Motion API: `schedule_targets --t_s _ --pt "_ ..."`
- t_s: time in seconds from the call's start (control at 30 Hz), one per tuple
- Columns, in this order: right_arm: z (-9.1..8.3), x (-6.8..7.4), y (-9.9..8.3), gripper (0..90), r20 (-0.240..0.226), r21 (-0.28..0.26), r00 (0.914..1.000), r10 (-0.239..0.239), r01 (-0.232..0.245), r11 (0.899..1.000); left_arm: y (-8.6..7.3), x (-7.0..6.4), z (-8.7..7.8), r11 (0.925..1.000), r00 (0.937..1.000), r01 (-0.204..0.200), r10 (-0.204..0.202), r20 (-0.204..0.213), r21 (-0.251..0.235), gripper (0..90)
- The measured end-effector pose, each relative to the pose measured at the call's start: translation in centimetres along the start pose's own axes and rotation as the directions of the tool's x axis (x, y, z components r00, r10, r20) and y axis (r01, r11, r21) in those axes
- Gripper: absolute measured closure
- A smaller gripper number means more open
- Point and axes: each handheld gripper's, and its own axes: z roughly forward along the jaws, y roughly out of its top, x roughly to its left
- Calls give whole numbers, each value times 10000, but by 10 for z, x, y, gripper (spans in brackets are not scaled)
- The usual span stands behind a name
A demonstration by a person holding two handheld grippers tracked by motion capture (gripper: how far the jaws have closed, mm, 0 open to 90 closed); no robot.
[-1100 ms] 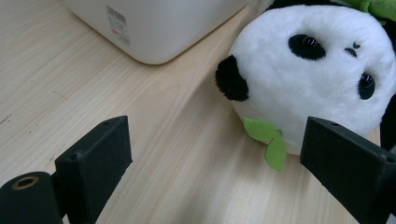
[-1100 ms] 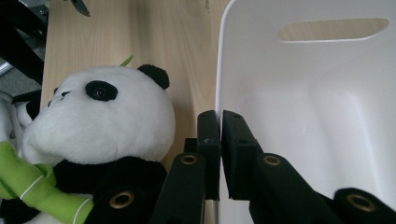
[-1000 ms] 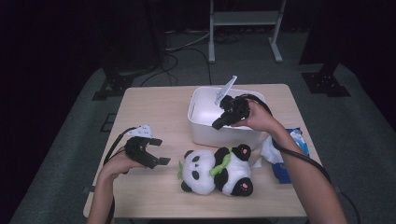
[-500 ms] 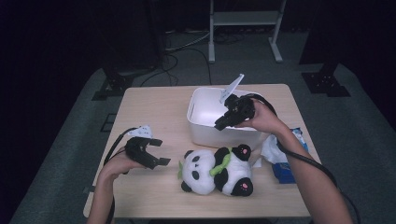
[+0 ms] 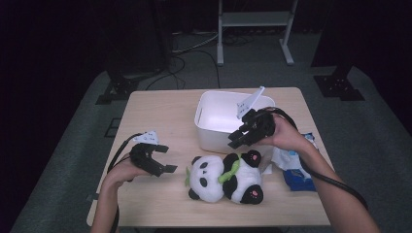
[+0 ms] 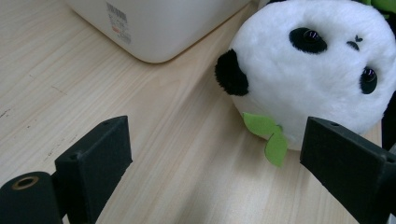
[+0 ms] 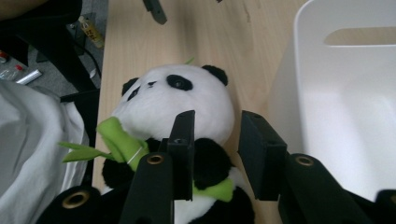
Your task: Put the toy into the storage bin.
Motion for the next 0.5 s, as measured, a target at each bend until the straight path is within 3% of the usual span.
schedule_targets --t_s 0.27,0.5 --pt "14 13 -12 595 -315 349 9995 -50 61 9994 -1 1 0 10000 10000 19 -19 -7 55 77" --pt "27 14 -19 537 -275 638 9996 -99 116 9979 -1 1 -1 10000 10000 4 -3 -33 44 77"
